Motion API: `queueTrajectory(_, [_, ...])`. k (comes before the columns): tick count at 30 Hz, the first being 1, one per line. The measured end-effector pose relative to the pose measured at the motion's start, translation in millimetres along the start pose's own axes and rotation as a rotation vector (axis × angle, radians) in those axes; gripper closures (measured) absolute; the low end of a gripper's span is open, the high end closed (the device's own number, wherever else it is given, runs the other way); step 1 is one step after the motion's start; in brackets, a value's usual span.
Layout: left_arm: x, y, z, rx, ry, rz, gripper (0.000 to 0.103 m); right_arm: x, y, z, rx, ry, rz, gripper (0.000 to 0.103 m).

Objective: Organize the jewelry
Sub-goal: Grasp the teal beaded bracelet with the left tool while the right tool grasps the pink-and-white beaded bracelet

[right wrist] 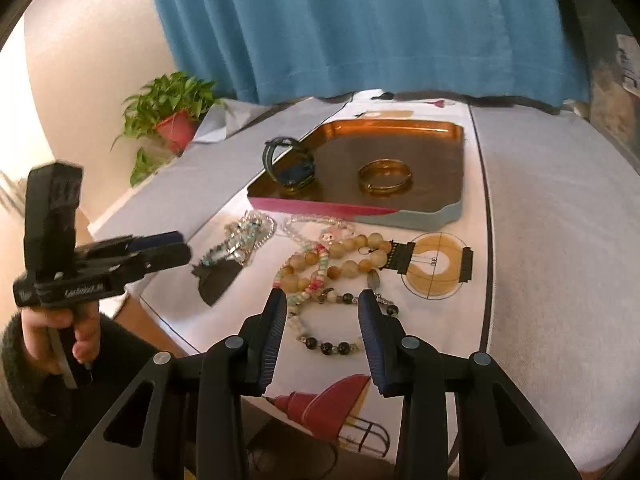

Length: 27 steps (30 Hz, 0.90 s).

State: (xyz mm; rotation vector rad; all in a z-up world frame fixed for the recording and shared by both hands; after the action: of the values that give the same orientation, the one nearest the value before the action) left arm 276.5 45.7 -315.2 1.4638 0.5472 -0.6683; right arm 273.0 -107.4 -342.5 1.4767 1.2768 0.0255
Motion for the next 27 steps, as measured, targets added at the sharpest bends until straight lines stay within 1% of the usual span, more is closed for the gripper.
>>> queueTrajectory(2, [9,3,-1,0.05,0.038,-0.007,0.064,5,-1,2,-0.005,0.002,-0.014,0.065])
queueTrajectory(3, [14,6,-2,0.073,0.052,-0.008,0.069,8,1,4,-0.003,0.003,-0.015,0.065])
queueTrajectory(4, [19,9,-4,0.075,0.048,-0.017,0.072,11,5,4,0.002,0.008,-0.016,0.065])
queueTrajectory(5, [24,9,-7,0.068,0.043,-0.028,0.081,15,9,5,0.009,0.02,-0.014,0.065])
queueTrajectory(6, [30,7,-9,0.063,0.045,-0.049,0.093,20,13,7,0.015,0.031,-0.014,0.068])
queueTrajectory(7, [37,3,-12,0.065,0.056,-0.078,0.096,24,16,7,0.017,0.038,-0.016,0.072])
queueTrajectory(8, [37,5,-14,0.067,0.059,-0.057,0.098,30,19,7,0.015,0.044,-0.023,0.079])
queueTrajectory(9, [37,5,-14,0.078,0.063,-0.058,0.098,38,20,8,0.008,0.042,-0.04,0.083])
queueTrajectory(11, [36,3,-12,0.125,0.075,-0.046,0.098,50,21,10,-0.008,0.025,-0.071,0.087])
queueTrajectory(13, [37,4,-12,0.149,0.077,-0.04,0.099,59,22,10,-0.003,0.032,-0.094,0.089])
queueTrajectory(14, [36,4,-12,0.154,0.072,-0.039,0.099,60,23,11,-0.001,0.034,-0.093,0.089])
queueTrajectory(15, [36,4,-13,0.152,0.068,-0.039,0.1,61,24,10,-0.004,0.031,-0.094,0.093])
queueTrajectory(17, [34,4,-18,0.123,0.054,-0.042,0.1,62,26,7,-0.027,0.024,-0.095,0.096])
queueTrajectory(19, [27,6,-21,0.104,0.042,-0.028,0.1,59,32,5,-0.045,0.016,-0.076,0.096])
queueTrajectory(21, [15,10,-19,0.079,0.0,0.004,0.1,53,38,2,-0.054,0.021,-0.047,0.096])
queueTrajectory(23, [6,12,-17,0.076,-0.013,0.026,0.1,48,39,1,-0.061,0.014,-0.033,0.096])
queueTrajectory(27, [3,8,-14,0.07,-0.023,0.017,0.1,40,39,1,-0.053,0.004,-0.009,0.096])
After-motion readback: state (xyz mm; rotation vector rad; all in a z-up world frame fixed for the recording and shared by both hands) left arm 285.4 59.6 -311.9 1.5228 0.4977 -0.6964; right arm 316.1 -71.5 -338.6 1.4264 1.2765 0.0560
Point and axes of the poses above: each gripper's, at about its wrist camera, not at the fingertips, and x roughly the way its jaws point, z to its right, y to its top, the point moved 10 cm from there along x, roughly the way its jaws point, and after that the axes turned 13 degrees about y, right-handed, at the moved point
